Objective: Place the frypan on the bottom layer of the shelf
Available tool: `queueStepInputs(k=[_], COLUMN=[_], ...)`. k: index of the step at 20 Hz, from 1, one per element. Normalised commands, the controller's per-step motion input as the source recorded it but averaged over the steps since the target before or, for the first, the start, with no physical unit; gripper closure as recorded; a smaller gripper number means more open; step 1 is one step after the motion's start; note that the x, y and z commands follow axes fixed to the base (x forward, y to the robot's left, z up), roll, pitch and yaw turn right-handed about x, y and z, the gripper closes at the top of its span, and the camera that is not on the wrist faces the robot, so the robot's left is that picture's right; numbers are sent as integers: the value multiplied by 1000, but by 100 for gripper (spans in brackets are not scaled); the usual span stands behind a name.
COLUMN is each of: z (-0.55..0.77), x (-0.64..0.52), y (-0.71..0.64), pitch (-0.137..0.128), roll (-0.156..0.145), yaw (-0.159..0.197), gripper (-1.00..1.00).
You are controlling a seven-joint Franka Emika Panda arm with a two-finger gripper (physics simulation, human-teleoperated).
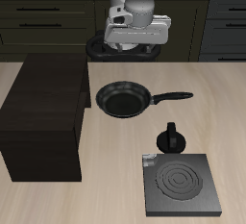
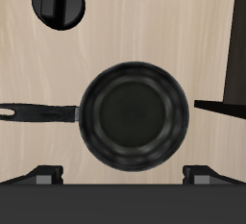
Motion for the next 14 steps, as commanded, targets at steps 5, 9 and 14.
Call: queueStepInputs(k=[5, 9, 14], z=[-322, -252, -365], x=[-18, 22, -18], y=[267, 198, 260], pitch=[13, 28, 43], roll=[-15, 15, 35], yaw=[-6, -15, -12], gripper=[-100, -100, -100])
